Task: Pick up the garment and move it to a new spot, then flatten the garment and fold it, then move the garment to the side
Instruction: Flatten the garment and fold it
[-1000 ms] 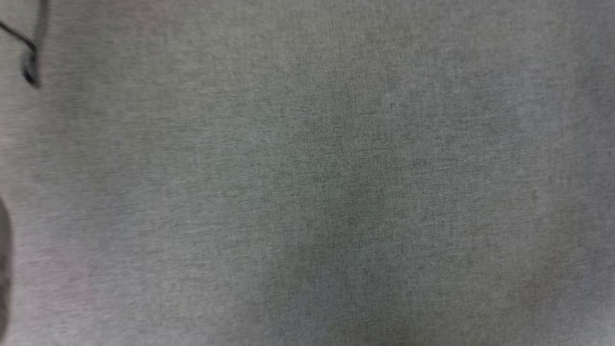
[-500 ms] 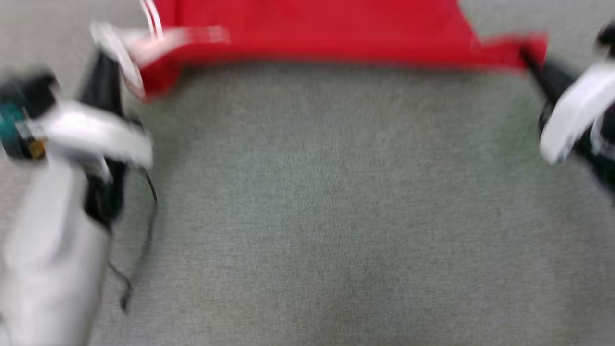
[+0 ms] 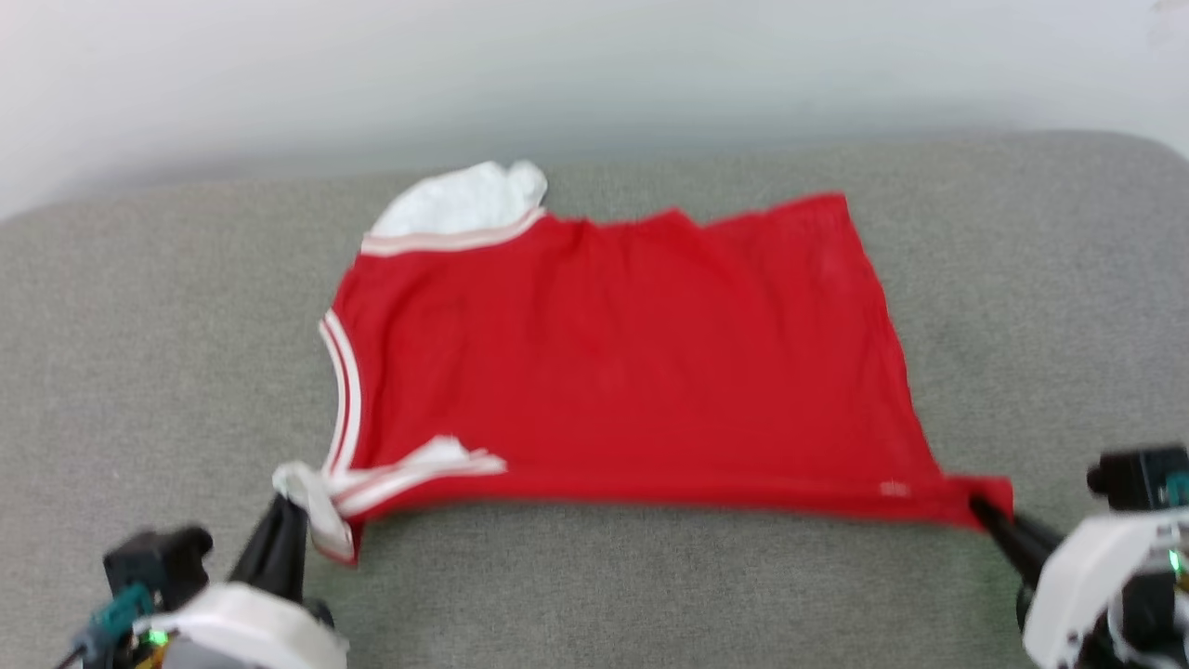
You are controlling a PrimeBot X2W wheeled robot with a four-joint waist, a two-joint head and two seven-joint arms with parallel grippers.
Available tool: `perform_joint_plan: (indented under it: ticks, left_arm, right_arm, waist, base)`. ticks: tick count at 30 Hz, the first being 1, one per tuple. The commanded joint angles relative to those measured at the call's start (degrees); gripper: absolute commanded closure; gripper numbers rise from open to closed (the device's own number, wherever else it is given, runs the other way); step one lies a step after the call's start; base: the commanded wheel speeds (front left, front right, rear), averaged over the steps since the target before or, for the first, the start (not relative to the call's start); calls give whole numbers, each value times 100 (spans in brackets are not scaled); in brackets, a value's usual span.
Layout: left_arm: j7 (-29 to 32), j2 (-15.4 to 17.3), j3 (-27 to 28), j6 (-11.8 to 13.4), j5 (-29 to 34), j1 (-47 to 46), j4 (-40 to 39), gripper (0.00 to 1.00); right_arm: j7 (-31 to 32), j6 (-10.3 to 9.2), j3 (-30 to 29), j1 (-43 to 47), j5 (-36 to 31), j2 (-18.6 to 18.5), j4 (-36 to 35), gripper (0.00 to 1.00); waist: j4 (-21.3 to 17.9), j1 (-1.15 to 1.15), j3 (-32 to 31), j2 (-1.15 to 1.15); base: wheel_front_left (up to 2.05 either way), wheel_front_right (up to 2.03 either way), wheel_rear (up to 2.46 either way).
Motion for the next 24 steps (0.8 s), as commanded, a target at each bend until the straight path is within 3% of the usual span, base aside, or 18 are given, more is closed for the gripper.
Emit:
perform_joint_plan:
  ticks: [1, 8, 13, 24]
  left_arm:
    - [51, 112, 83, 139, -27, 264, -166, 100]
    - [532, 263, 24, 458, -160, 1134, -1031, 100]
    - [688, 285, -32, 393, -176, 823, -1112, 100]
    - [1088, 355, -439, -92, 19, -511, -405, 100]
  right_arm:
    - [89, -16, -262, 349, -97, 30, -146, 100]
    - [1019, -14, -1279, 1735, -617, 786, -1514, 100]
    - [1360, -14, -1604, 1646, -944, 1199, -2023, 100]
    - [1358, -11, -961, 12, -1126, 915, -1280, 100]
  waist:
    - [-2, 2, -218, 0]
    - [55, 2, -321, 0]
    - [79, 2, -120, 0]
    - [84, 2, 549, 0]
  base:
    - [0, 0, 0]
    - [0, 0, 0]
    - [0, 0, 0]
    - [0, 0, 0]
